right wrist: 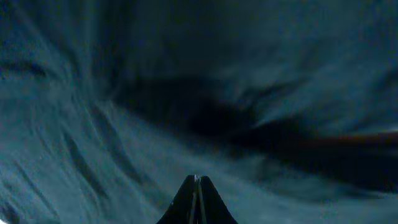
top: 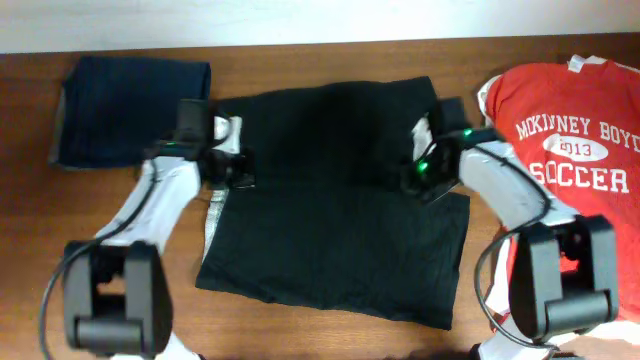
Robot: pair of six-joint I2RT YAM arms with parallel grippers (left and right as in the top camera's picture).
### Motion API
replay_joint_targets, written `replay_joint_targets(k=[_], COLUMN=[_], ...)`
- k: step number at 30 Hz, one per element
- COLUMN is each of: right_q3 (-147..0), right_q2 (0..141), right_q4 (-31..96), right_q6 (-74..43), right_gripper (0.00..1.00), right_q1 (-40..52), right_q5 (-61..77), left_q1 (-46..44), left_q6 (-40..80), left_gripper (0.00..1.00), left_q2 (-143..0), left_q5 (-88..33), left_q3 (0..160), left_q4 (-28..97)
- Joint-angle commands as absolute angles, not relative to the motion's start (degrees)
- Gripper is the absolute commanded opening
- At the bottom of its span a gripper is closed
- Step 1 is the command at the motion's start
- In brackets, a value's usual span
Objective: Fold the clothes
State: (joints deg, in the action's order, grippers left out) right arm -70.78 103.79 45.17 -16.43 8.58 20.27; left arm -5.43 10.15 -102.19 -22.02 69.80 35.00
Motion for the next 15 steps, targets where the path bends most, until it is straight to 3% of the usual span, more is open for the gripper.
replay_joint_targets(k=[1,4,6,10,15], right_q3=[-66.8,-66.8,-66.8,-66.8,-68.0], right_q2=[104.1,104.9,106.6,115.1,113.0], right_q4=[39.7,32.9,31.6,31.8,36.2], right_q6=[-12.4,-12.5,-14.4,-18.7,-17.8], right_gripper=[0.04,0.04,0.04,0.04,0.04], right_q1=[14.9,20.6,23.3,22.0,14.7], right_q5=[22.9,21.7,12.8,5.7,10.3], left_q1=[-8.6,-8.6,-8.6,-8.6,-8.4], left_q6=[10.2,10.2,10.2,10.2,10.2], left_gripper=[0.01,0.00,0.01,0.01,0.00], left_q2=[-108.8,-115.3,-118.9,-119.7,-119.7], left_q5=[-22.7,-21.0,-21.0,-18.7,-16.5], left_q3=[69.3,69.3,69.3,69.3,69.3], left_q4=[33.1,33.5,33.7,34.2,35.1])
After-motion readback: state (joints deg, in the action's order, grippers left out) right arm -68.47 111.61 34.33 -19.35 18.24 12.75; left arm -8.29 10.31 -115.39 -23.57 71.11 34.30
